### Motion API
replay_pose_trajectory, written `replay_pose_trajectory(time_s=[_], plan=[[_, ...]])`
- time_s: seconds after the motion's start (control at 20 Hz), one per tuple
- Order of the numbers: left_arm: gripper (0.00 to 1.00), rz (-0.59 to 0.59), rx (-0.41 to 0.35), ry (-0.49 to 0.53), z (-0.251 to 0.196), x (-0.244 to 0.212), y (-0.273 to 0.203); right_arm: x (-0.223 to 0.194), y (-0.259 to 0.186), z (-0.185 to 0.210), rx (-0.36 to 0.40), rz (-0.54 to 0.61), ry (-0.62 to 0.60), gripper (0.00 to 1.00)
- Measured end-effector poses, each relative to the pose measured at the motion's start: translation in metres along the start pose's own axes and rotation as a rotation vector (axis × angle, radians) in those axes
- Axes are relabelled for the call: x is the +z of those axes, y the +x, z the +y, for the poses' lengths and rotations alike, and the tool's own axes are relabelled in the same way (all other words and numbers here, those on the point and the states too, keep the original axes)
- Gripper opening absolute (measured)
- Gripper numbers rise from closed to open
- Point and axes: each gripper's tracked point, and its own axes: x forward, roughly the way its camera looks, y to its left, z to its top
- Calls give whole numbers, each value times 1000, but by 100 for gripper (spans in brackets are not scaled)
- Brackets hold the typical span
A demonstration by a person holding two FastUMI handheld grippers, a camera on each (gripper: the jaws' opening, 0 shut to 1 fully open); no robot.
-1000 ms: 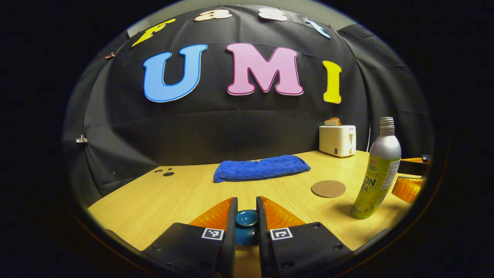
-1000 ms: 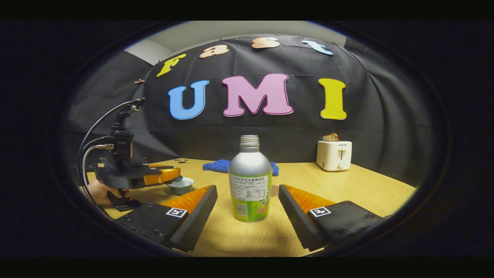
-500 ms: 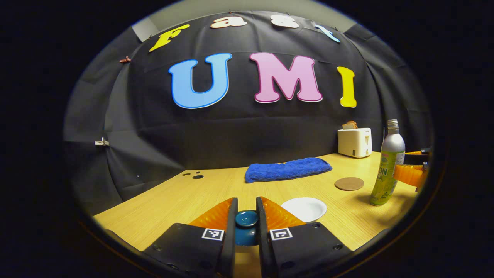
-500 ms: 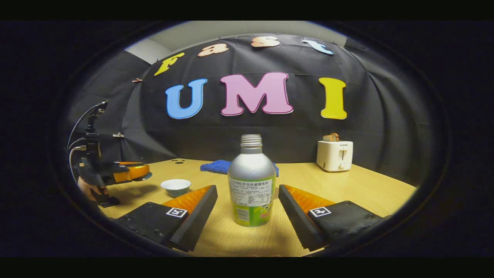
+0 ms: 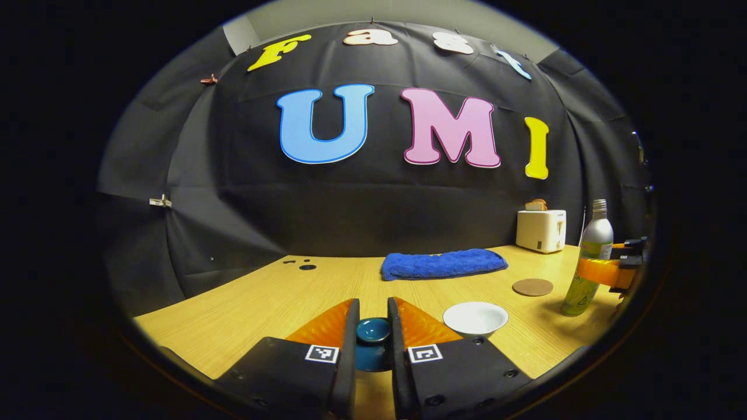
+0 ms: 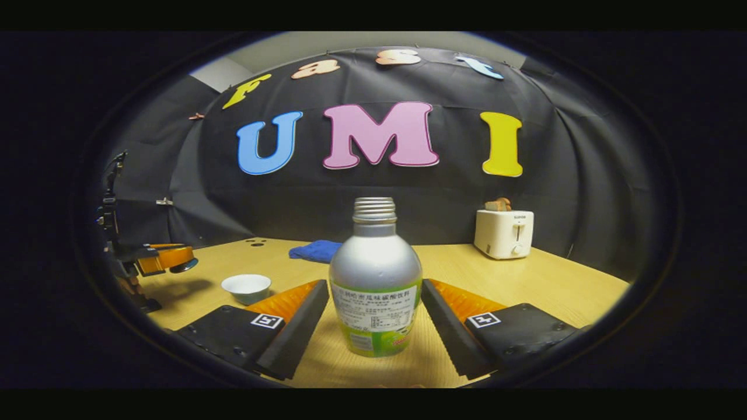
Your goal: Open the teacup lid with one hand, grasp the water bottle and pour water into the teacup with the other hand; after pouring, place the water bottle on the coaster and then close the teacup lid.
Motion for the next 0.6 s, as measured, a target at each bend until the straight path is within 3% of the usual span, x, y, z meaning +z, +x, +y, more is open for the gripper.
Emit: replay_pose_trajectory(time_s=[0.35, 0.45, 0.5, 0.6], plan=[[29, -2, -33, -1, -5, 0, 0, -1, 12, -5, -29, 5, -2, 98], [29, -3, -34, -1, -5, 0, 0, -2, 12, -1, -12, 18, -6, 92], [29, -3, -34, -1, -5, 1, 0, -2, 13, -2, -12, 17, -5, 83], [29, -3, -35, -1, -5, 1, 1, -2, 14, -3, -15, 20, -4, 82]])
